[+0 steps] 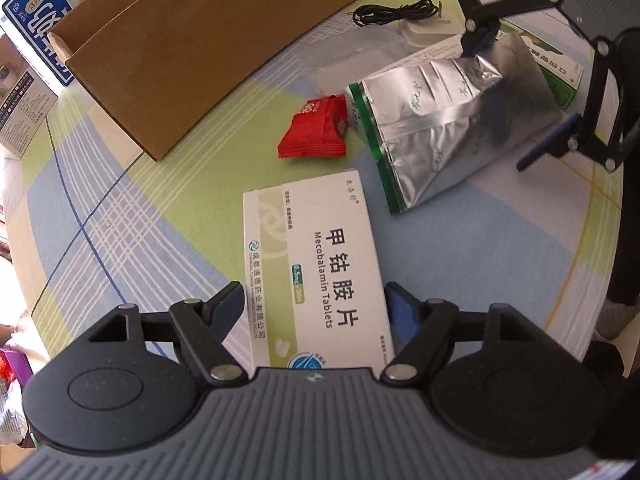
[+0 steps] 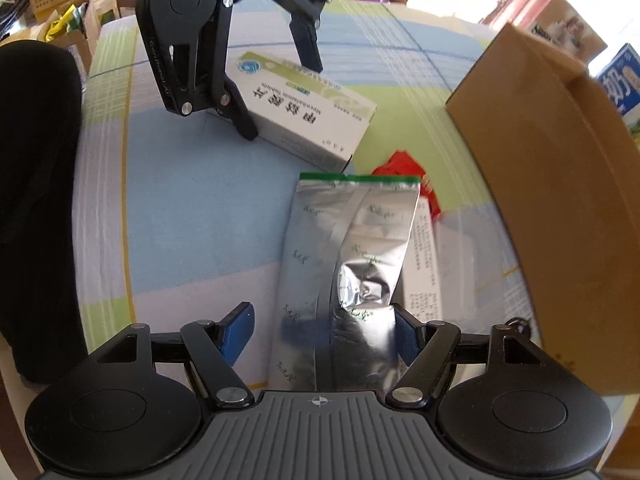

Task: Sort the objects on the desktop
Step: 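Lift the foil bag and medicine box and carry both toward the cardboard box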

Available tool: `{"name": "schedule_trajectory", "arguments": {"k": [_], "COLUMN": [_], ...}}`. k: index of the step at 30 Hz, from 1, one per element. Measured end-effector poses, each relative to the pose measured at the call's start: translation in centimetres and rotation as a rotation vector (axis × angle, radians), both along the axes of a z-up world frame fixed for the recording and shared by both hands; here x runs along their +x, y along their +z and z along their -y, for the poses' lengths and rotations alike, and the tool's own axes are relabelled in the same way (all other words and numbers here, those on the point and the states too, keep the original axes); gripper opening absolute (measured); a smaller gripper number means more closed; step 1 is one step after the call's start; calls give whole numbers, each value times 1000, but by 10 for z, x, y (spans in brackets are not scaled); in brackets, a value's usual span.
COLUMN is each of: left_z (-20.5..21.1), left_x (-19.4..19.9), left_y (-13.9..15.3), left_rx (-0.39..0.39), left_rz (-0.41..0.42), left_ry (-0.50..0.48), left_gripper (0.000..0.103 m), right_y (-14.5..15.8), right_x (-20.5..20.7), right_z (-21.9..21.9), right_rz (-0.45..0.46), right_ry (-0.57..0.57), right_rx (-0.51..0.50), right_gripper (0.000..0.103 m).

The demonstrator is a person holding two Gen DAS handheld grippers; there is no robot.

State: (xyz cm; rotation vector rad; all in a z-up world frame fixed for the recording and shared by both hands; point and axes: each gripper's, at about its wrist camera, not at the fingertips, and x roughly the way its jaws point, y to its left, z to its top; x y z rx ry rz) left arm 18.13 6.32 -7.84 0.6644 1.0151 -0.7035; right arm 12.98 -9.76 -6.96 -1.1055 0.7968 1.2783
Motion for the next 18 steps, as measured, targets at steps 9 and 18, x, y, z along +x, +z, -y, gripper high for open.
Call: {"name": "schedule_trajectory", "arguments": {"k": [9, 18], "left_z": [9, 19], "left_x": [6, 7], "left_y": [-1, 1], "left_rx": [-7, 22], "left_rz": [-2, -33], "left_ry": [-4, 9], "left_gripper": [77, 67], "right_y": [-1, 7], "right_x": [10, 16], "right_z": [2, 2], "right_rz": [-71, -113], "right_ry": [-71, -113], "right_rx": [-4, 6], "right_gripper": [59, 40]}}
